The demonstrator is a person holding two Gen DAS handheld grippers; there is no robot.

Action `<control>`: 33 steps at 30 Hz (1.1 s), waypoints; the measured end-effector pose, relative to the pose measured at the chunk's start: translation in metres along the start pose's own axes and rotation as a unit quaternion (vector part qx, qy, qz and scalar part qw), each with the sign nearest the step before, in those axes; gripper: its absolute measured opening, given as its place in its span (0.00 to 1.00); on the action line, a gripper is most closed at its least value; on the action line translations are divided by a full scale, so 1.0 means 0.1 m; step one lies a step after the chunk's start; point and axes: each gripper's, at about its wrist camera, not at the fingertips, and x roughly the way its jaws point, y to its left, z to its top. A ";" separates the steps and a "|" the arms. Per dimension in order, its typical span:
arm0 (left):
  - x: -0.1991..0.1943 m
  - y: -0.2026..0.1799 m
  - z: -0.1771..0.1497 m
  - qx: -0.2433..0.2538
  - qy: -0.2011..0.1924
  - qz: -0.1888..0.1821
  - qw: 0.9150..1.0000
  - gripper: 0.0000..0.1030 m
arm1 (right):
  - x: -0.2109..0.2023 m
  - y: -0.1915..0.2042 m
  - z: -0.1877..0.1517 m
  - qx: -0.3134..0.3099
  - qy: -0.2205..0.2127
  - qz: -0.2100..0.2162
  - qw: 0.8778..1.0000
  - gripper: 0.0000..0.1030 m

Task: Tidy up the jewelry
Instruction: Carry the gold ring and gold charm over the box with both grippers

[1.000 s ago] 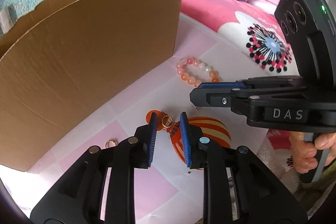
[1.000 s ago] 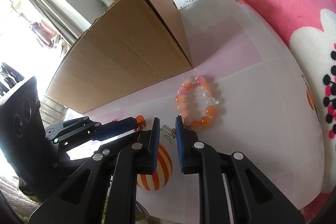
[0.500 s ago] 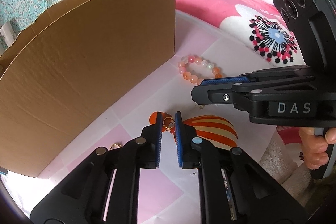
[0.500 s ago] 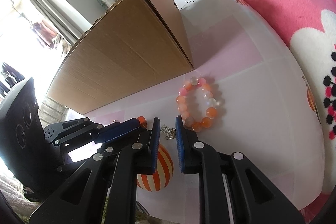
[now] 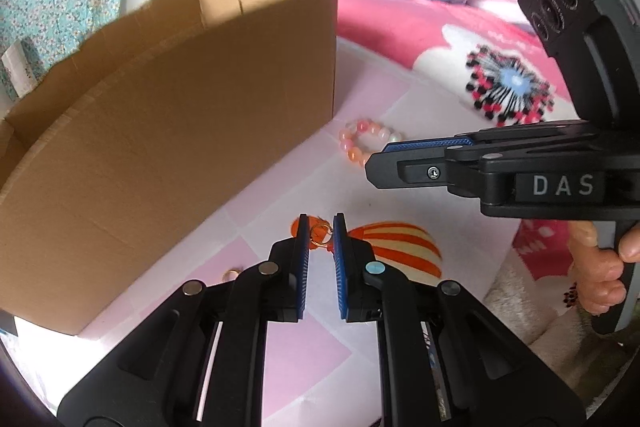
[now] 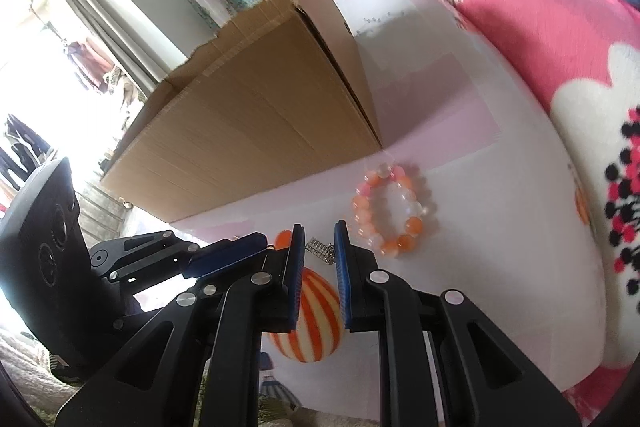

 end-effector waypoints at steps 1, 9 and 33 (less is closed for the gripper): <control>-0.06 0.01 0.02 -0.001 -0.008 -0.002 1.000 0.11 | -0.04 0.04 0.02 -0.004 -0.005 0.002 1.000 0.15; -0.80 0.18 0.29 -0.003 -0.099 -0.019 0.995 0.11 | -0.54 0.47 0.42 -0.050 -0.073 0.021 0.996 0.15; 0.65 1.74 0.98 -0.179 0.165 -0.208 0.947 0.11 | 1.16 0.99 2.04 -0.178 0.197 0.008 0.964 0.15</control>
